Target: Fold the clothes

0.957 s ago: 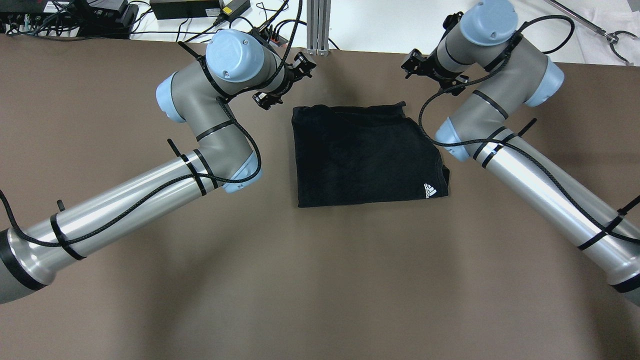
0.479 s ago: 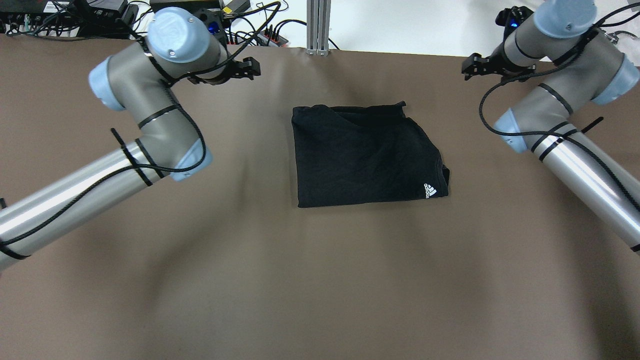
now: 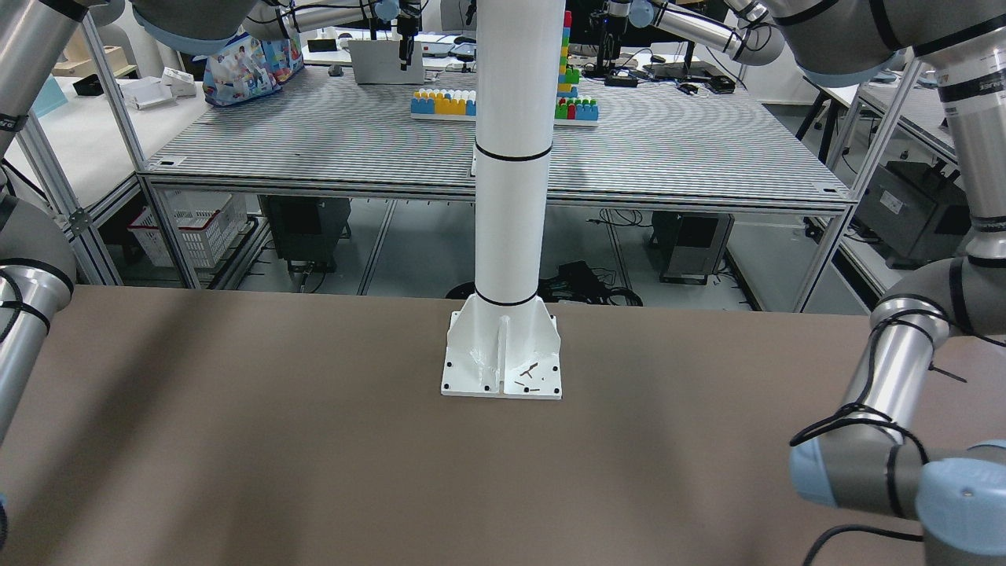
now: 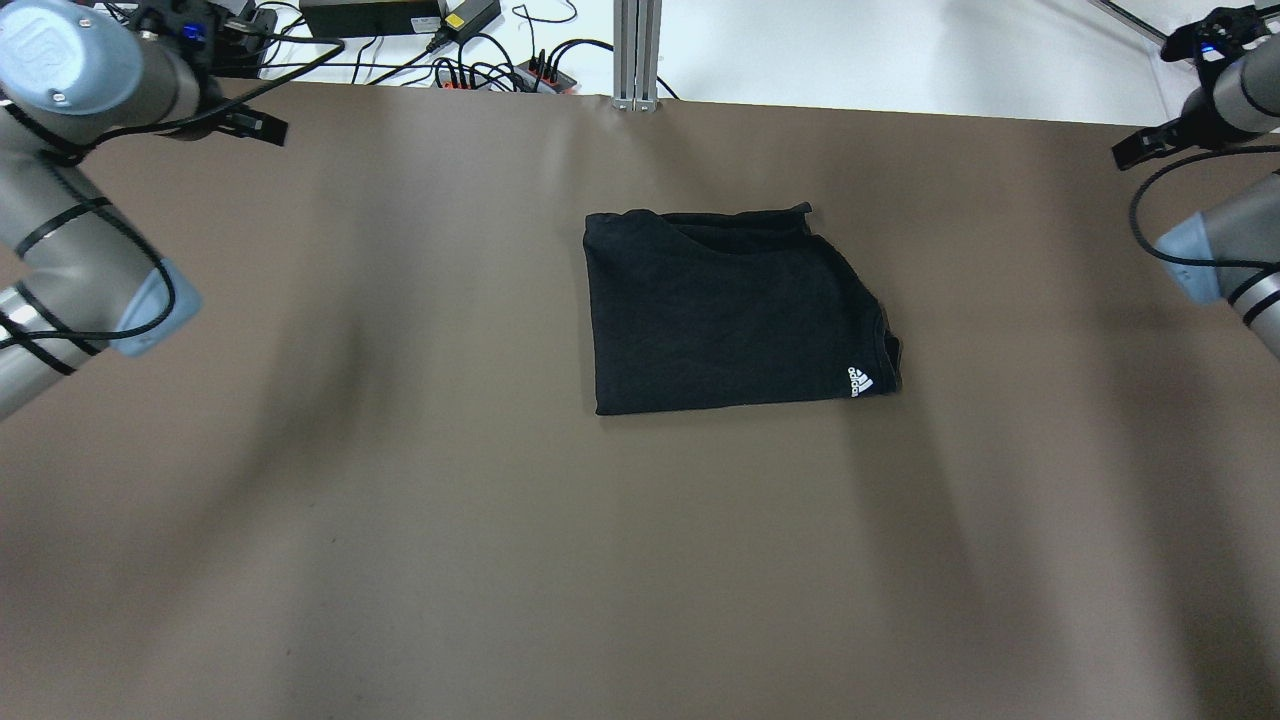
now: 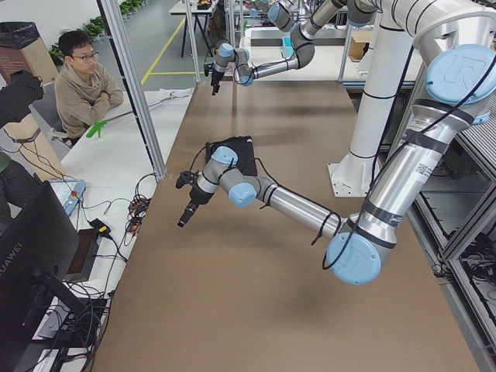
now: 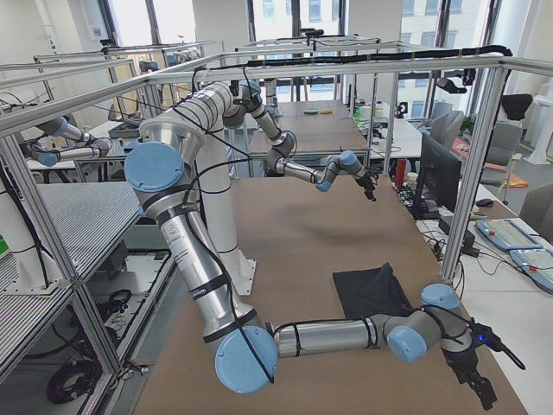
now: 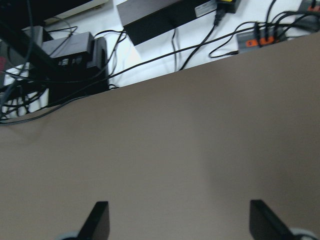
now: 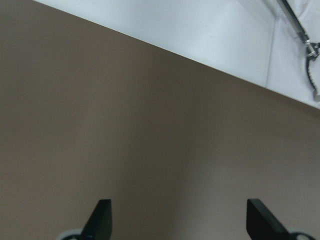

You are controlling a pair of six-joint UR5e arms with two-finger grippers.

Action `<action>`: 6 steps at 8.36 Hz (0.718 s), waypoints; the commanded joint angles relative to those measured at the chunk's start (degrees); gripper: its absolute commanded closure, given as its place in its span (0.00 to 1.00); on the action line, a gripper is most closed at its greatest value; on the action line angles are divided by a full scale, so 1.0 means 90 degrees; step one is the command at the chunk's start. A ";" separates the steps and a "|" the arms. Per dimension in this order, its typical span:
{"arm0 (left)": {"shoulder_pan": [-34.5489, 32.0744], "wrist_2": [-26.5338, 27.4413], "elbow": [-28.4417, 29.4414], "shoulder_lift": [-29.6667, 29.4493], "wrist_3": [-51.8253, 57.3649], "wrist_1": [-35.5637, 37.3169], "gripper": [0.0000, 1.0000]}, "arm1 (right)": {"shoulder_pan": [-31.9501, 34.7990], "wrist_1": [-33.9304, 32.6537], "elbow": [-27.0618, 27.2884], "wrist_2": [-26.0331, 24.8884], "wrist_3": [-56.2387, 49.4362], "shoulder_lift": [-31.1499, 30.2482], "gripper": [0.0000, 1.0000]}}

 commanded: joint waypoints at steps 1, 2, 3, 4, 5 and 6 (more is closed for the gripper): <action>-0.1168 0.0049 -0.0615 0.1410 0.2399 -0.0092 0.00 | 0.0882 0.0026 0.0012 -0.0291 -0.1978 -0.0495 0.05; -0.1647 -0.0320 -0.0558 0.1627 0.3113 -0.0199 0.00 | 0.1165 0.0026 0.0031 -0.0311 -0.2410 -0.0545 0.05; -0.2116 -0.0855 -0.0306 0.1736 0.3613 -0.0374 0.00 | 0.1361 0.0026 0.0080 -0.0311 -0.2685 -0.0623 0.05; -0.2526 -0.1324 0.0122 0.1747 0.3918 -0.0743 0.00 | 0.1372 0.0026 0.0312 -0.0321 -0.2687 -0.0856 0.05; -0.2888 -0.1735 0.0696 0.1747 0.4298 -0.1298 0.00 | 0.1392 0.0026 0.0556 -0.0311 -0.2697 -0.1090 0.05; -0.3066 -0.1894 0.1128 0.1756 0.4437 -0.1864 0.00 | 0.1440 0.0026 0.0685 -0.0302 -0.2678 -0.1276 0.05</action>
